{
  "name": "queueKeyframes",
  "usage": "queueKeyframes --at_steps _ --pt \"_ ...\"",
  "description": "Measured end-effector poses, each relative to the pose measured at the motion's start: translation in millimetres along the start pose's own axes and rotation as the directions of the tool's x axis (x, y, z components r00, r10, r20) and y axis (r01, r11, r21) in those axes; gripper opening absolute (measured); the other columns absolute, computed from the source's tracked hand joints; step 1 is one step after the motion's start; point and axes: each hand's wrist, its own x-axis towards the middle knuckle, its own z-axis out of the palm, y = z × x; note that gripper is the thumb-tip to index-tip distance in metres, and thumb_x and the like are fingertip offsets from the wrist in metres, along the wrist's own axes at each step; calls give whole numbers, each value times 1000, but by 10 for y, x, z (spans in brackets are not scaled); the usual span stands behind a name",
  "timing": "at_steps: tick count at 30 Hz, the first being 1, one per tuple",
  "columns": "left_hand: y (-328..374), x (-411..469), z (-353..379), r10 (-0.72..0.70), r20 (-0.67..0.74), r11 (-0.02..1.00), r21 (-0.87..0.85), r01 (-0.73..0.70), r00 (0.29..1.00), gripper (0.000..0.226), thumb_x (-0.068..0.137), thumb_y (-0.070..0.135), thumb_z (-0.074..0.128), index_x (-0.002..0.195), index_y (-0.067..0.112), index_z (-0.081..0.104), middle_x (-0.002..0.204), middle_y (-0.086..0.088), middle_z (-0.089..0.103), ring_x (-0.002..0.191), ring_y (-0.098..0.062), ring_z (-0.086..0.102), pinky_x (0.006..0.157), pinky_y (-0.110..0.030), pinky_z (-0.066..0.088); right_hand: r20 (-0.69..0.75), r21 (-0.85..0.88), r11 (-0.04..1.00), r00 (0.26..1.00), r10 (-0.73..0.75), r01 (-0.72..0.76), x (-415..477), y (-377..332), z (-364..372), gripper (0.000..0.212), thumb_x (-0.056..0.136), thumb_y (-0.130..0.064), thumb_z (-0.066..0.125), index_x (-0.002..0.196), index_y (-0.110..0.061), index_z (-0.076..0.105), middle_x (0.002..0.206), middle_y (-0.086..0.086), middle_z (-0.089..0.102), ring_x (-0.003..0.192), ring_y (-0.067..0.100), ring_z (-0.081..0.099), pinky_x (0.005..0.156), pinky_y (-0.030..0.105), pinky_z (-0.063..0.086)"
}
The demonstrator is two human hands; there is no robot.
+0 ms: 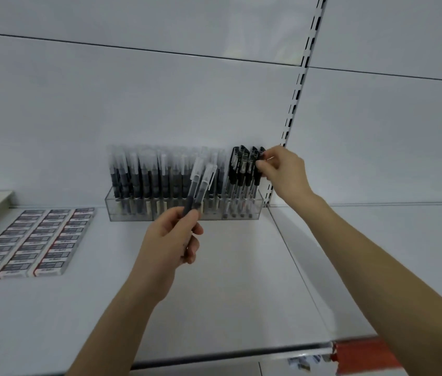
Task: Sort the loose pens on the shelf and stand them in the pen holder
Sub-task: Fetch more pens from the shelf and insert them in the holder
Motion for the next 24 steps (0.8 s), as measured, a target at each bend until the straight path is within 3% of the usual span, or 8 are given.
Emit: queueKeyframes --at_steps 3,6,9,11,14,18,22,24 --pt "-1 -29 22 -11 14 1000 -25 11 1000 12 91 19 51 86 12 60 60 4 58 44 -8 47 40 -18 37 31 -28 999 999 31 -30 -30 30 44 23 91 -19 56 108 -4 56 97 12 64 90 28 63 76 29 46" --pt "4 -52 32 -10 23 998 -66 11 1000 11 88 20 54 89 13 62 58 5 59 43 -7 45 39 -17 36 1 -41 998 999 39 -39 -85 -34 -42 35 89 -25 58 119 -7 51 102 5 60 91 18 59 78 24 42" --pt "3 -58 54 4 28 996 -91 -1 1000 12 86 20 55 91 12 63 59 4 59 43 -7 42 40 -17 35 -140 153 988 990 12 10 -307 -215 -122 25 88 -26 59 110 -13 58 96 -4 61 83 3 58 73 11 44" --pt "-8 -57 91 7 35 995 -96 -3 999 12 86 19 55 91 12 64 60 4 59 43 -8 42 40 -17 35 -21 336 942 1000 12 -5 -460 -362 -128 10 87 -24 61 93 -16 63 84 -4 67 76 4 64 67 12 47" --pt "-16 -58 152 8 50 997 -72 -4 999 10 87 17 55 88 12 64 60 3 60 42 -8 42 40 -17 35 227 487 864 974 12 -124 -581 -524 -78 11 86 -23 63 94 -16 63 72 -6 70 68 4 67 62 16 51" --pt "-28 -60 143 6 55 1000 -31 -4 998 13 88 19 54 89 13 65 68 0 66 51 -9 56 45 -18 45 282 542 824 959 9 -167 -559 -580 -17 3 86 -15 63 88 -13 65 59 -9 68 59 4 64 59 18 54" --pt "-31 -30 4 -4 -79 1000 -10 3 997 22 95 21 44 91 18 65 92 -2 67 83 -13 64 65 -27 55 95 574 809 992 86 -126 -374 -565 -59 2 85 -12 63 85 -14 64 62 -4 67 58 7 66 60 21 56" --pt "0 -20 -74 -31 -128 998 -54 25 991 26 97 17 39 91 16 64 91 -4 64 80 -15 60 63 -29 52 -45 478 878 997 62 -33 -251 -538 -62 5 85 -12 63 86 -16 63 65 -5 67 61 10 66 66 27 57"
